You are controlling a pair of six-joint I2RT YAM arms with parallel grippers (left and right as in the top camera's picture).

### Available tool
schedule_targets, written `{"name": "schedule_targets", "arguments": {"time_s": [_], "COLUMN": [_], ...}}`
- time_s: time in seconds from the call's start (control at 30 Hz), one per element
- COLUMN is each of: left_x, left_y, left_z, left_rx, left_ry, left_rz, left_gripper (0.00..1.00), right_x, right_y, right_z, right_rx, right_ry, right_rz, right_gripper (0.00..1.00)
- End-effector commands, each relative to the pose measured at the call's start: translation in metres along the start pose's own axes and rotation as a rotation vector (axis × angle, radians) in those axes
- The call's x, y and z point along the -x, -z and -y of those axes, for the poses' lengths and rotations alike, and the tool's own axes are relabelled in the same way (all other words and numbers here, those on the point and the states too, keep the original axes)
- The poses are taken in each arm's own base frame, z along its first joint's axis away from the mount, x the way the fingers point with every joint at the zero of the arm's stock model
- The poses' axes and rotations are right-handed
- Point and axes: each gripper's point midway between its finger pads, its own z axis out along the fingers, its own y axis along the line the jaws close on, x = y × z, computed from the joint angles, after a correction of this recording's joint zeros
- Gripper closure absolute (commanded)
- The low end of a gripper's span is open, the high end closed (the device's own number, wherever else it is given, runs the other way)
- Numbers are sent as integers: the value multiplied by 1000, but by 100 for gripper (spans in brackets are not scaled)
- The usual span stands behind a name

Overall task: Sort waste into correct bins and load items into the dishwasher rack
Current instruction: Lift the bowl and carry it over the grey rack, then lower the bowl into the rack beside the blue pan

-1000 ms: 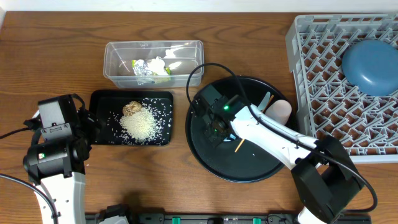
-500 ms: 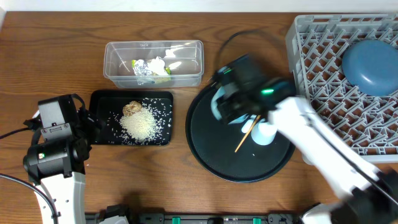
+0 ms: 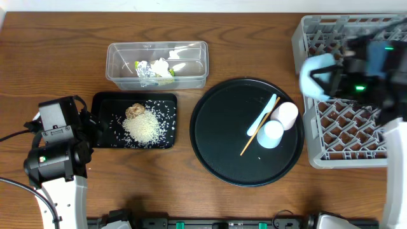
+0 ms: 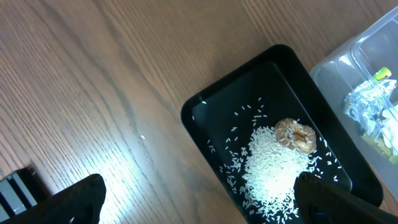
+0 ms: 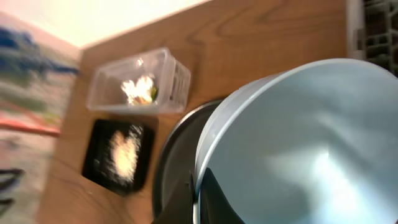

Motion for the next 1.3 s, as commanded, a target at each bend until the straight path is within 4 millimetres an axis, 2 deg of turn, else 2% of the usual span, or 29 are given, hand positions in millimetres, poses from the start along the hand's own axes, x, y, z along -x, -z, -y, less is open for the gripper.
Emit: {"name": "schedule_targets", "arguments": {"time_s": [0.0,0.13,0.33,0.47,0.63,0.83,0.97,1.07,1.27], "left_x": [1,1,2,2,2,4,4,4,4], "left_y": [0,0,0,-1,-1,-1,-1,-1,-1], "left_z": [-1,0,0,0,1,1,1,1,1], "left_rx": [3,2,1,1,-1,-6,-6,-6,-6], "left_ry": [9,9,10,10,11,12,12,12,12], "left_rz": [2,3,4,4,7,12,12,12,12], "left_gripper": [2,2,2,2,2,2,2,2,2], "right_x": [12,23,31,42,58,69,70,70,64], "right_y": [18,25,7,5,-4,-20,-25,-28,-40], "right_z": [-10,13,46,54,71,105,119,122,115], "right_rx": [238,362,515,649,624,406,320,304,377], "right_ry": [1,-64,-135,-107,-99,-149,-155,-156,-126], "right_rz": [36,70,78,119,128,153,165,163,133], "right_gripper": [99,99,99,99,99,99,99,99,99]}}
